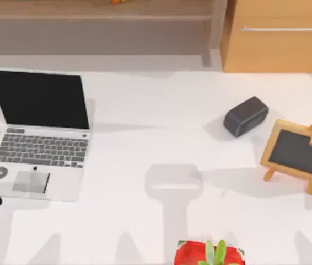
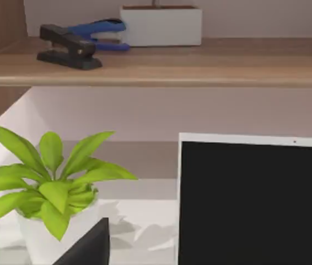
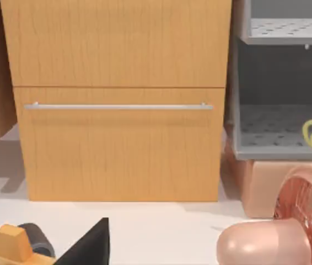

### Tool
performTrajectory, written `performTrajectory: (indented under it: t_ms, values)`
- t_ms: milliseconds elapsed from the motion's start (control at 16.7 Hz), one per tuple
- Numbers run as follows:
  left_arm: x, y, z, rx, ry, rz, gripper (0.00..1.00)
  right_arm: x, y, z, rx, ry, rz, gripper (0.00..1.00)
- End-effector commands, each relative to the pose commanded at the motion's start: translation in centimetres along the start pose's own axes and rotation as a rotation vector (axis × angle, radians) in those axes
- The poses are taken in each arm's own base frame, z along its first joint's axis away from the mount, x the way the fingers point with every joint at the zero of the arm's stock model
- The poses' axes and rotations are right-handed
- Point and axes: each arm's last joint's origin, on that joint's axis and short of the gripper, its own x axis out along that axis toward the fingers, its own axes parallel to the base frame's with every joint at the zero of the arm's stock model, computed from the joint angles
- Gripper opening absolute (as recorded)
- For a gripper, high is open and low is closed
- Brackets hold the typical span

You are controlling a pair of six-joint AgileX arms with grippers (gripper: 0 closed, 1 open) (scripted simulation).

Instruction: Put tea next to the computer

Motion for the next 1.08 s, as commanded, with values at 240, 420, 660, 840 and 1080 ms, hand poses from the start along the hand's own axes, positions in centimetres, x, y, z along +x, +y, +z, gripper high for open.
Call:
performTrajectory:
  t_ms: [240, 420, 660, 840, 1080]
  values:
    - [0.2, 0.1, -0.6, 0.014, 0.037, 0.005, 1.00, 0.0, 0.0, 0.0, 0.000, 0.000, 0.000, 1.00]
    - [0.7, 0.6, -2.3, 0.040, 0.152, 0.014, 1.00, 0.0, 0.0, 0.0, 0.000, 0.000, 0.000, 1.00]
    - [1.2, 1.7, -4.7, 0.029, 0.314, 0.008, 1.00, 0.0, 0.0, 0.0, 0.000, 0.000, 0.000, 1.00]
    - [1.4, 2.8, -5.8, -0.009, 0.397, -0.003, 1.00, 0.0, 0.0, 0.0, 0.000, 0.000, 0.000, 1.00]
    - [1.7, 4.8, -6.4, -0.072, 0.430, -0.016, 1.00, 0.0, 0.0, 0.0, 0.000, 0.000, 0.000, 1.00]
